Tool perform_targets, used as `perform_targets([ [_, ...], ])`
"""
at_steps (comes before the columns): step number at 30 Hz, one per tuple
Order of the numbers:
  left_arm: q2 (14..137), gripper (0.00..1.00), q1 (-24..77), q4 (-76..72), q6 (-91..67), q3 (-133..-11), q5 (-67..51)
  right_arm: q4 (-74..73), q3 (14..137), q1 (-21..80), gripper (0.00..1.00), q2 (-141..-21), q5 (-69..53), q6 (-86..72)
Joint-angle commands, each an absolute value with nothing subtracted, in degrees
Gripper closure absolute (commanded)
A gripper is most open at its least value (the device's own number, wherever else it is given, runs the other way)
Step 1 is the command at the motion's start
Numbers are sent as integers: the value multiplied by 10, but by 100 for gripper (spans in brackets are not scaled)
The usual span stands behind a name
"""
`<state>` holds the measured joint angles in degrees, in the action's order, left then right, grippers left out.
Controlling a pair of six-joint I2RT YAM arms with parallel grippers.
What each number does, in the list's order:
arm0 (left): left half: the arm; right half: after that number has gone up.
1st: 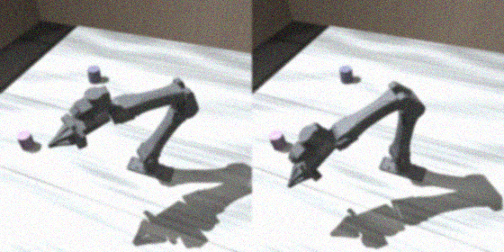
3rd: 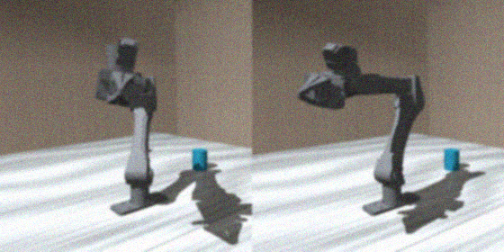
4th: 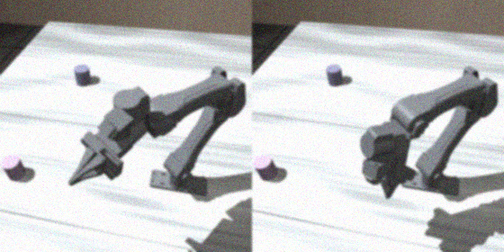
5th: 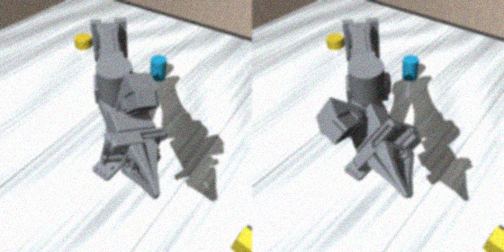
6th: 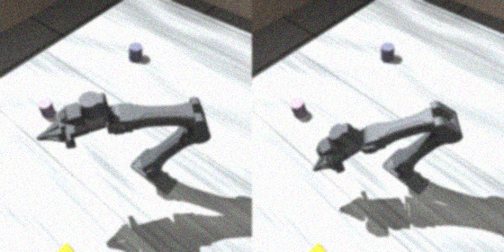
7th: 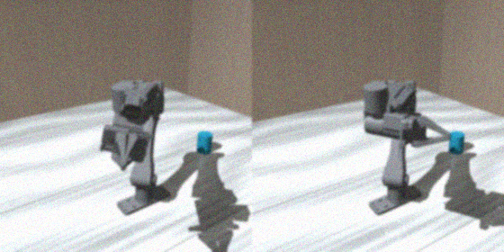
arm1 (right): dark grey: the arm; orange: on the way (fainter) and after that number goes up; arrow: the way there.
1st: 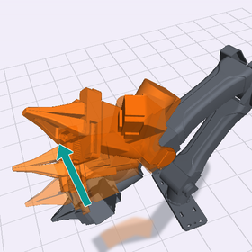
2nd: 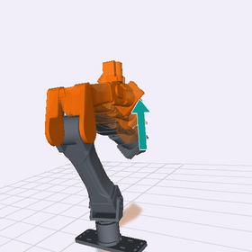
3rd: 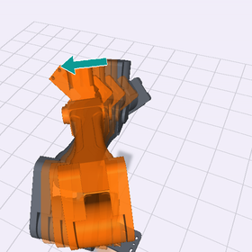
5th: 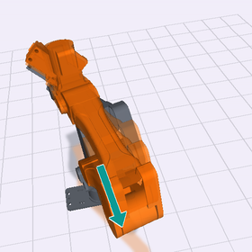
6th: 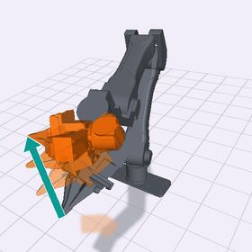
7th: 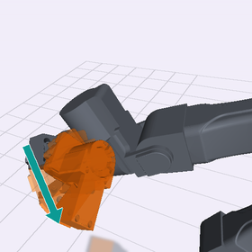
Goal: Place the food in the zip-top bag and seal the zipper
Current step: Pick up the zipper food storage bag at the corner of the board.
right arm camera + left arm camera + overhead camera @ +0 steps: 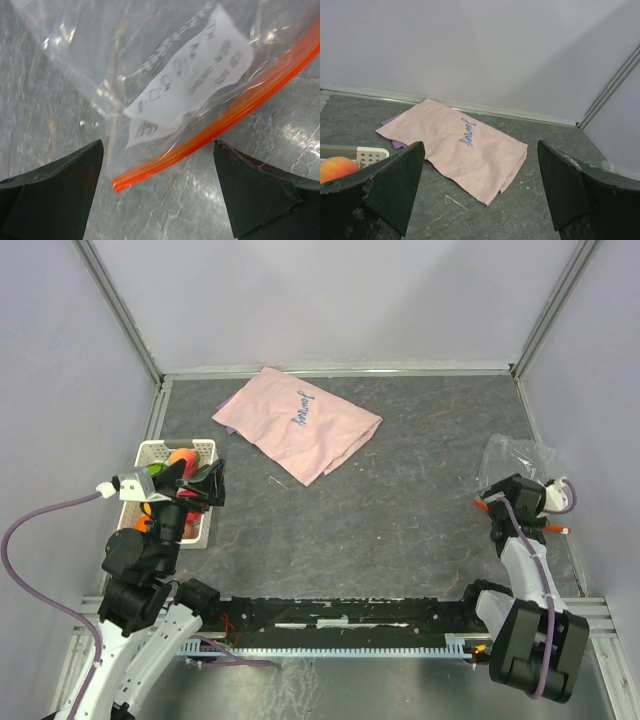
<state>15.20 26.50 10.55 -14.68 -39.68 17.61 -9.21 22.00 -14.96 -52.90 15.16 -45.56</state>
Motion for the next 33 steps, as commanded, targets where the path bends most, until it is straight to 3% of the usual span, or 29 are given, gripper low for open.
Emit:
perform_targets([
  [1,152,1,268,79,-120,-395,165,44,201,-215,1,-570,85,-514],
  [5,154,1,268,77,-117,-393,162,111,195,-232,0,-623,68,-519],
  [10,160,1,268,79,-115,-394,157,148,183,-245,8,-651,72,-518],
  [15,161,1,268,79,-115,-396,153,142,184,-246,32,-640,70,-485],
  [19,163,1,268,80,-114,-397,150,98,200,-246,65,-614,59,-448],
  [24,183,1,267,91,-118,-408,139,50,218,-246,90,-575,23,-411],
  [27,206,1,268,112,-129,-423,123,19,232,-239,98,-561,-5,-386],
  [33,287,0,268,148,-164,-459,64,-45,271,-194,98,-532,-38,-343],
])
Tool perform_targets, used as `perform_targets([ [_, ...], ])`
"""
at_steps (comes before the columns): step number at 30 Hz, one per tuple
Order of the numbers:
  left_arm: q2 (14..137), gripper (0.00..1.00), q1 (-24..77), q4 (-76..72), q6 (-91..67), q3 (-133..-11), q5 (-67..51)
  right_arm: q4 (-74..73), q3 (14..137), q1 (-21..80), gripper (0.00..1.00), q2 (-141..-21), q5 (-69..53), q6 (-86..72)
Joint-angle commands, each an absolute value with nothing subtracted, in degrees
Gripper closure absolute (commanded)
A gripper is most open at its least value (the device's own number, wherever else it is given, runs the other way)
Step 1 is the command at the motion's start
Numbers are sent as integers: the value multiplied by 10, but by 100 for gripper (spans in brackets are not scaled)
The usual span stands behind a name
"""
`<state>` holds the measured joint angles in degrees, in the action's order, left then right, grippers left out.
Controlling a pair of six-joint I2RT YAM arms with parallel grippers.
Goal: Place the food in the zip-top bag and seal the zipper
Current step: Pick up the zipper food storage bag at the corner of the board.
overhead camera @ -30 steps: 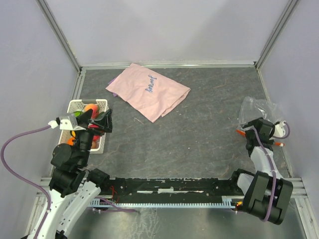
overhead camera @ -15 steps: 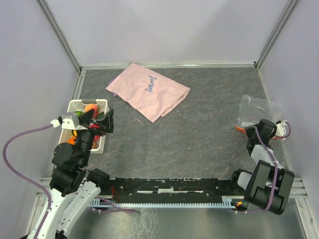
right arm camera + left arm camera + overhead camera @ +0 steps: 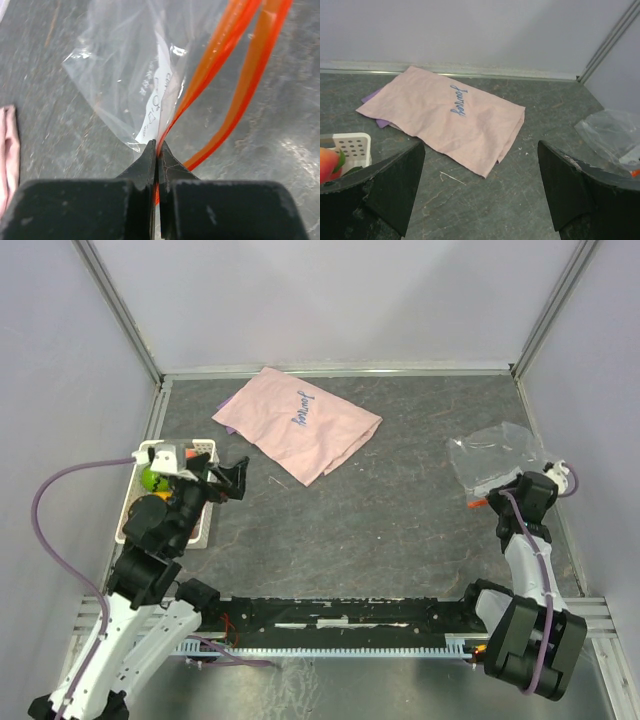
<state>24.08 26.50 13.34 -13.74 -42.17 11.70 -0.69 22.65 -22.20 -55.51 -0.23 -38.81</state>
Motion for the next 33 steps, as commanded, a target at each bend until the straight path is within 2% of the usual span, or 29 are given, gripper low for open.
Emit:
perform_targets([
  [1,299,1,268,149,-174,-460,53,-55,277,-184,98,-527,-41,-338],
  [7,364,1,268,148,-226,-459,-13,-115,320,-107,98,-494,-60,-312],
  [9,391,4,267,153,-243,-458,-25,-123,330,-83,98,-487,-72,-316],
  [18,473,11,276,108,-306,-423,-76,-73,314,15,98,-463,-102,-391],
  [24,492,11,323,73,-323,-409,-53,-27,298,73,98,-458,-94,-443],
  [33,569,11,466,19,-320,-422,45,1,273,136,97,-442,-73,-510],
])
